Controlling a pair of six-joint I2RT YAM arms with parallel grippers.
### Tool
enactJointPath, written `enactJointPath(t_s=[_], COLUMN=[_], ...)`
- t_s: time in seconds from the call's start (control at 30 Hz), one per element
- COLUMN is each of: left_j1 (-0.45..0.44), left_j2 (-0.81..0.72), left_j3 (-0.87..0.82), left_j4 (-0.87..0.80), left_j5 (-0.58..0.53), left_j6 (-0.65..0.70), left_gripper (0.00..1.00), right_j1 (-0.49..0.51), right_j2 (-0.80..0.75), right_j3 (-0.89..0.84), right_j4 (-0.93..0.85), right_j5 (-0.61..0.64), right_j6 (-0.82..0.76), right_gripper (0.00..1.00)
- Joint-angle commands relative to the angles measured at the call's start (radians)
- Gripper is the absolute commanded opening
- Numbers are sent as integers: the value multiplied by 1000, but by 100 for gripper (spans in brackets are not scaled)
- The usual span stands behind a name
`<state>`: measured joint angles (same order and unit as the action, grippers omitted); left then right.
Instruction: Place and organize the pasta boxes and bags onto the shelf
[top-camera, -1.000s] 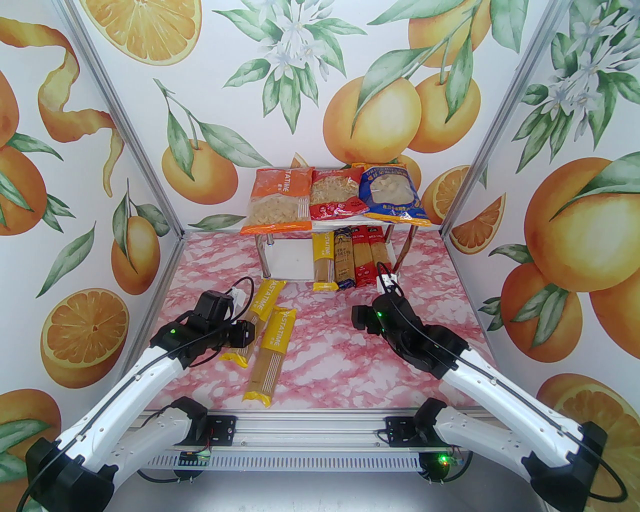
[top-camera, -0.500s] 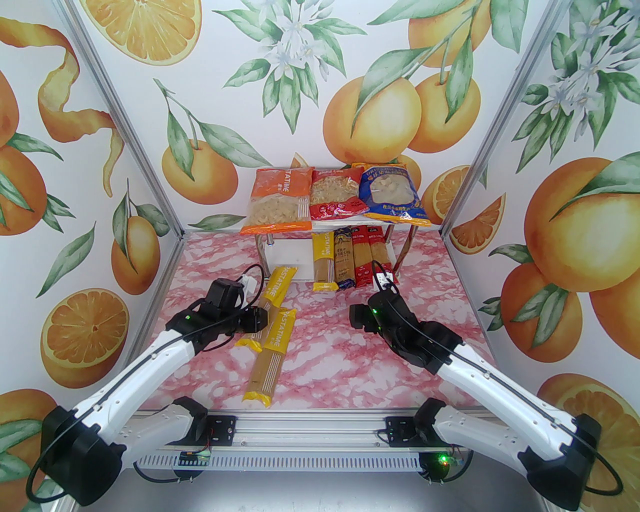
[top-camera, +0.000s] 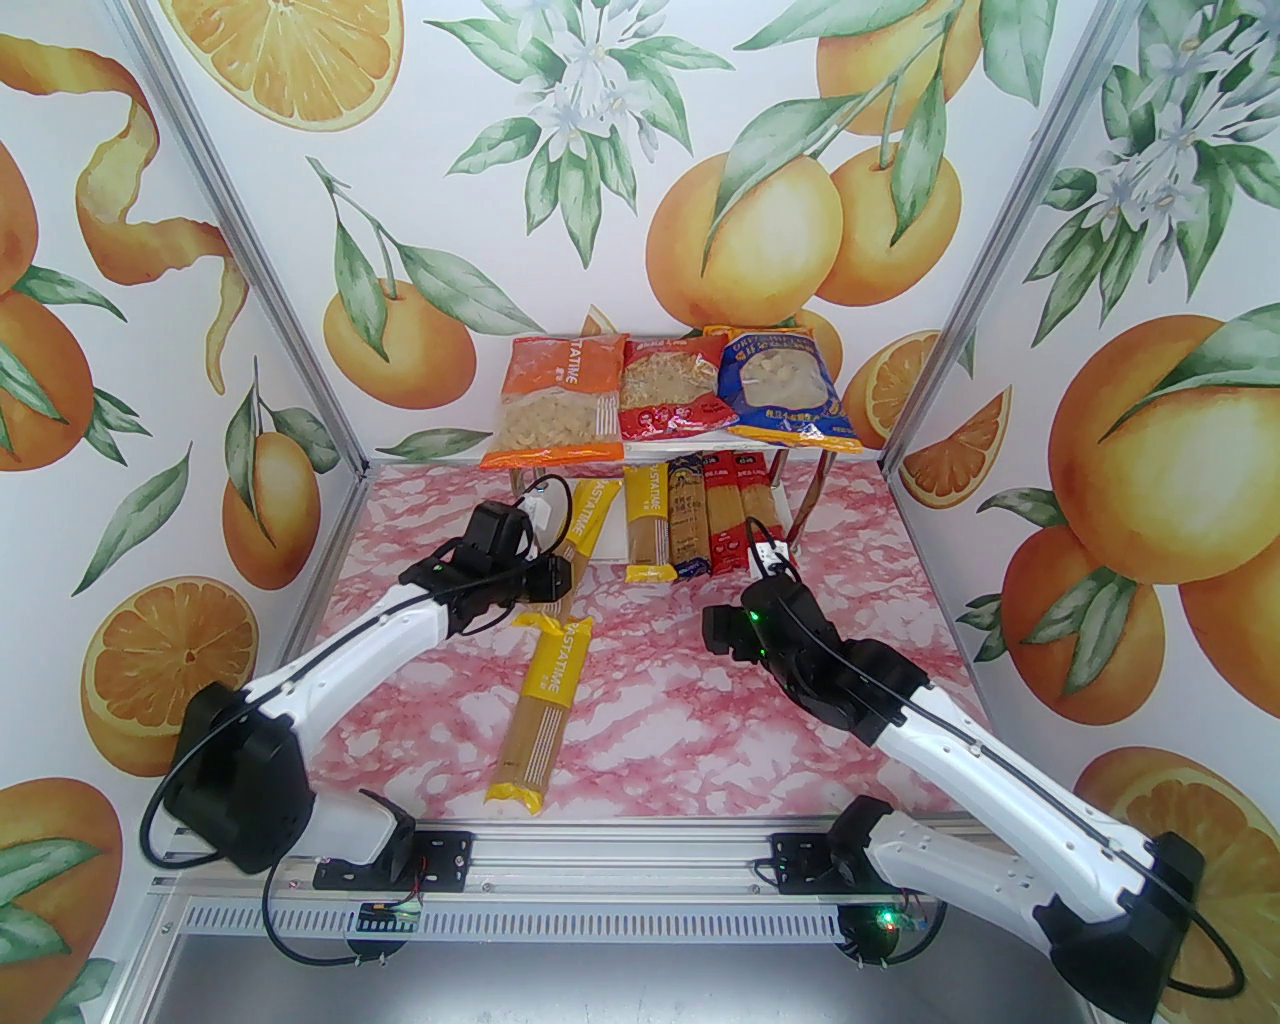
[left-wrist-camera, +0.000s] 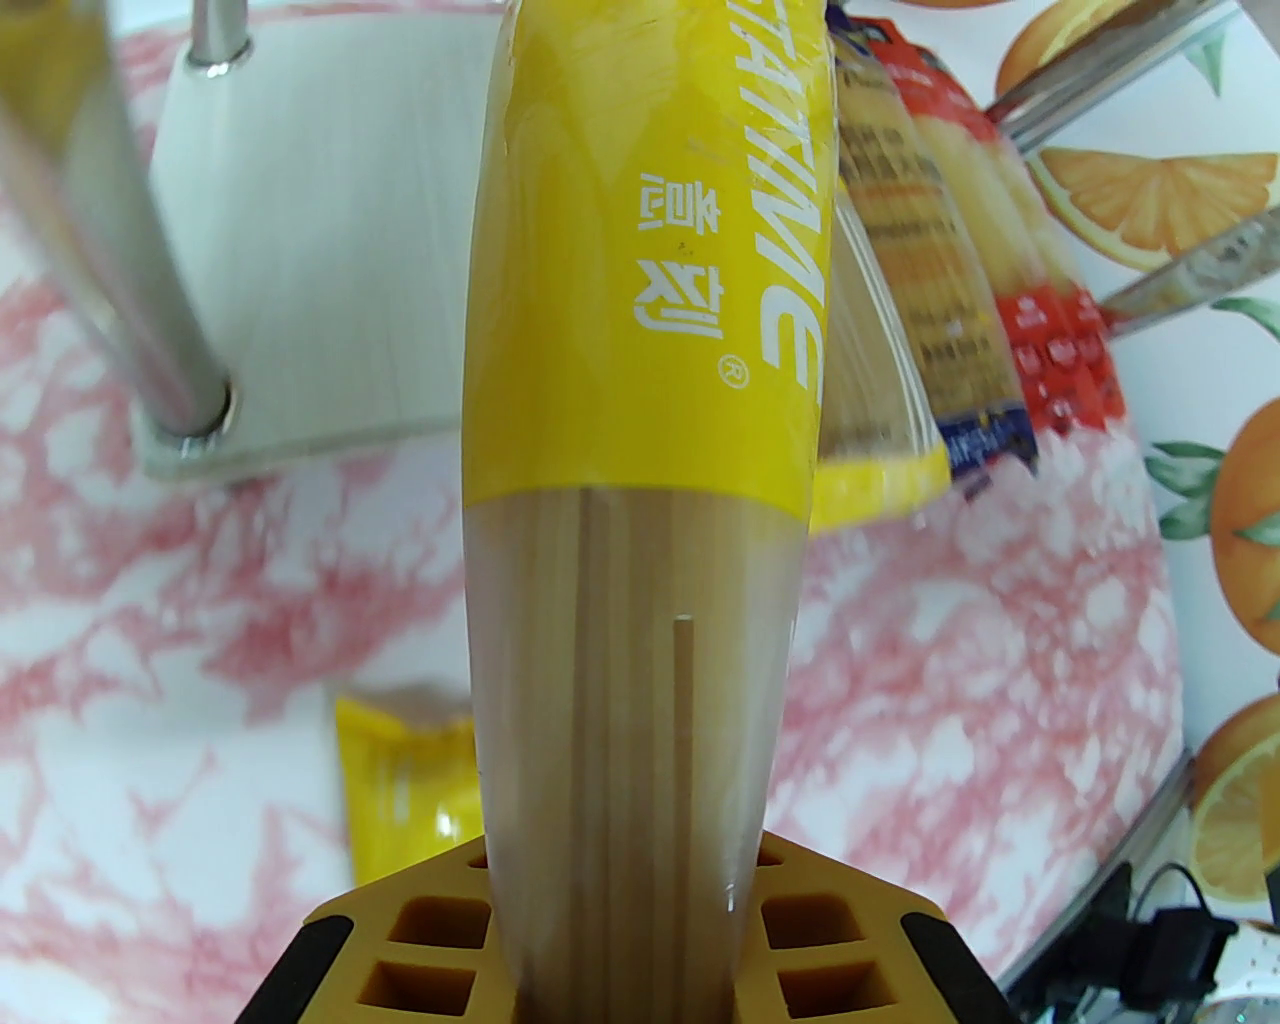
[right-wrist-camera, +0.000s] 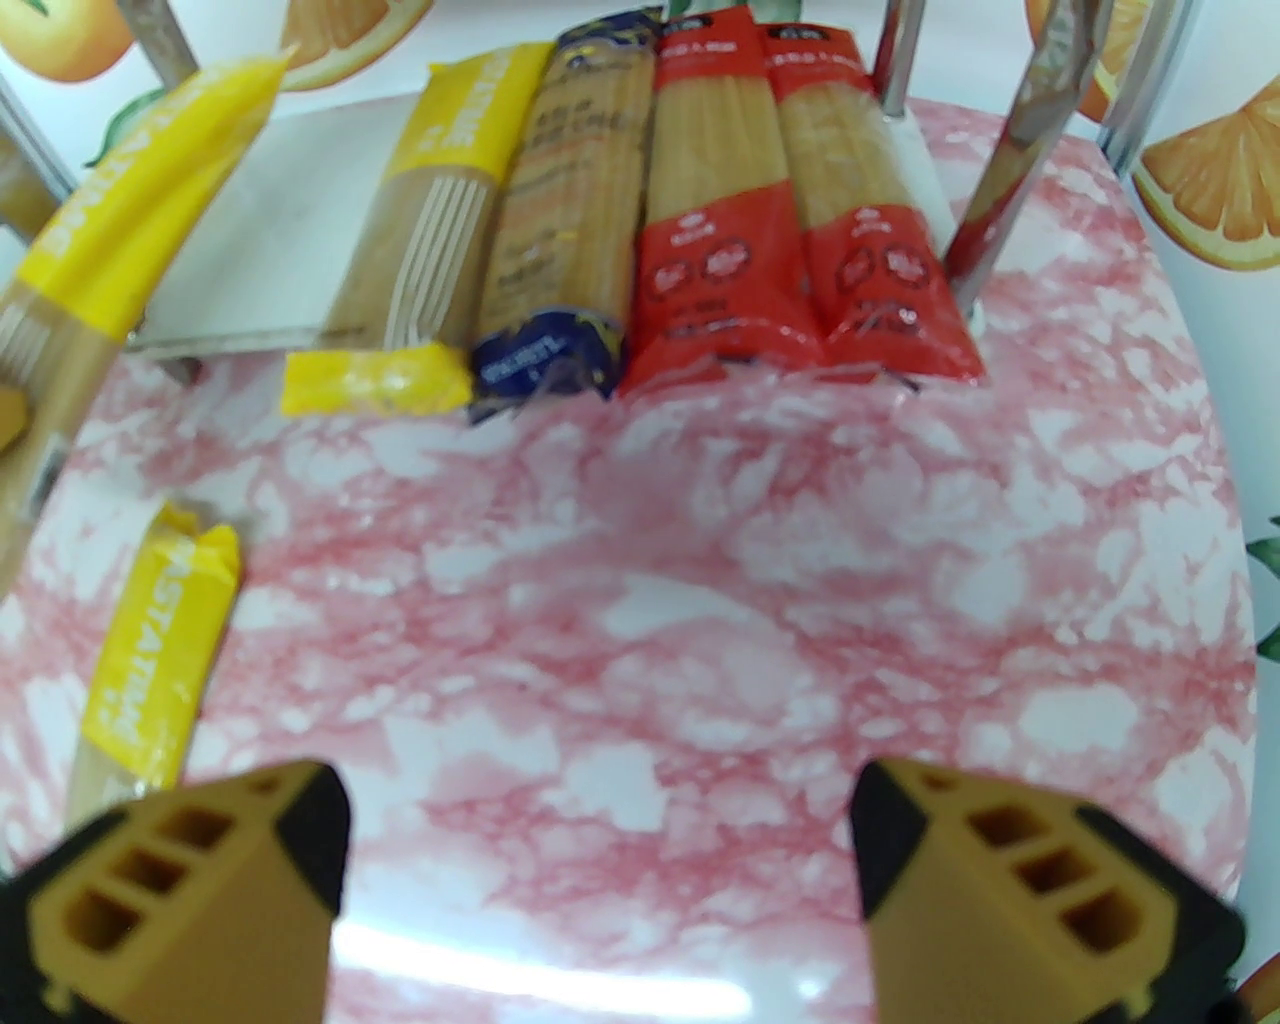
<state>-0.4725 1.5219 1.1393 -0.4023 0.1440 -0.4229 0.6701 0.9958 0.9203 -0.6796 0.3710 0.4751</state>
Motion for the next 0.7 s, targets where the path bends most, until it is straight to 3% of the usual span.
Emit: enactJointPath(t_s=[0.0,0.67], left_j1=[-5,-54], left_j2=[43,390], left_j3=[114,410], left_j4=[170,95], left_j5=[-44,-221], left_j6=[33,27], left_gripper=[0,0], right_j1=[-17,-84], right_j2=[-8,-121], right_j3=[36,2], right_j4=[2,-40], right_j5=[-26,-38], right_j6=[-32,-82], right_gripper=[88,89])
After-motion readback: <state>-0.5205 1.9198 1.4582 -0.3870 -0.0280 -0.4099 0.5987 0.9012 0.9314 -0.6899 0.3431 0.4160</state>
